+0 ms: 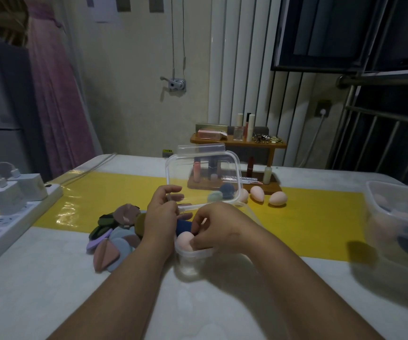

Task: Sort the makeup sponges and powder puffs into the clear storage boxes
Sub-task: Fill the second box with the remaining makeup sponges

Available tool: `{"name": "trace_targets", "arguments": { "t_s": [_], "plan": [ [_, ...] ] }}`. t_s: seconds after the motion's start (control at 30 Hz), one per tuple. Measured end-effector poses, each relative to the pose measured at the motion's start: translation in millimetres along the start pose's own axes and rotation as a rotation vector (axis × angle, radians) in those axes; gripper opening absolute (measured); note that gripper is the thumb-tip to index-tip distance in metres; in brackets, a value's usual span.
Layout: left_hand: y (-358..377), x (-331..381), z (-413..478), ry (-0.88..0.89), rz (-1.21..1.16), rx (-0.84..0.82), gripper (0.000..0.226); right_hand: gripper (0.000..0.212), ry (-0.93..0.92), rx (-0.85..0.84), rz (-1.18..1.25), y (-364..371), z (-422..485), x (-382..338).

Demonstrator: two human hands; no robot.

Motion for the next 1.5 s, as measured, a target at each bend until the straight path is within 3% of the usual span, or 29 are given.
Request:
{"name": "trace_targets", "arguments": {
  "t_s": [0.07, 0.33, 0.8, 0.9, 1.03, 1.17, 1.3, 1.37, 1.5],
  "plan": [
    [1, -1, 0, 0.002, -0.004, -0.003, 0.053, 0.019, -0.002, 0.009, 0.029, 1, 0, 1],
    [-1, -3, 3, -0.006, -0.011, 0.004, 0.051, 0.002, 0.038, -0.048, -0.027, 3, 1, 0],
    [3, 5, -5, -0.007, 0.007, 0.001, 0.05, 0.008, -0.047, -0.026, 0.014, -6, -8, -1],
    [2, 5, -3, -0.016, 0.014, 0.0, 0.051, 0.006, -0.083, 0.065, 0.081, -10, -11, 0],
    [-1, 0, 1, -0.018, -0.004, -0.004, 0.052, 0.011, -0.121, 0.353, 0.209, -24, -11, 17],
    [-1, 2, 1, -0.023, -0.018, 0.013, 0.051, 0.01, 0.002, 0.551, 0.203, -34, -7, 53],
    [0, 5, -3, -0.028, -0.019, 0.039, 0.049, 0.016, 0.242, 0.733, 0.137, -37, -5, 98],
    [1, 5, -4, -0.034, -0.014, 0.041, 0.049, 0.037, 0.382, 0.711, 0.024, -35, -4, 118],
    [1, 5, -3, -0.027, -0.012, 0.038, 0.049, 0.074, 0.562, 0.469, -0.038, -31, 2, 139]
  ]
}}
Point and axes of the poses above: each hand's wrist, its own z-axis towards the middle knuckle, its own y-axis out of the palm, x = y × z, the point moved 1 cm from there along z, towards the middle knuckle, and after that the axes turned 12 degrees about -x, right-handed, at the moved point
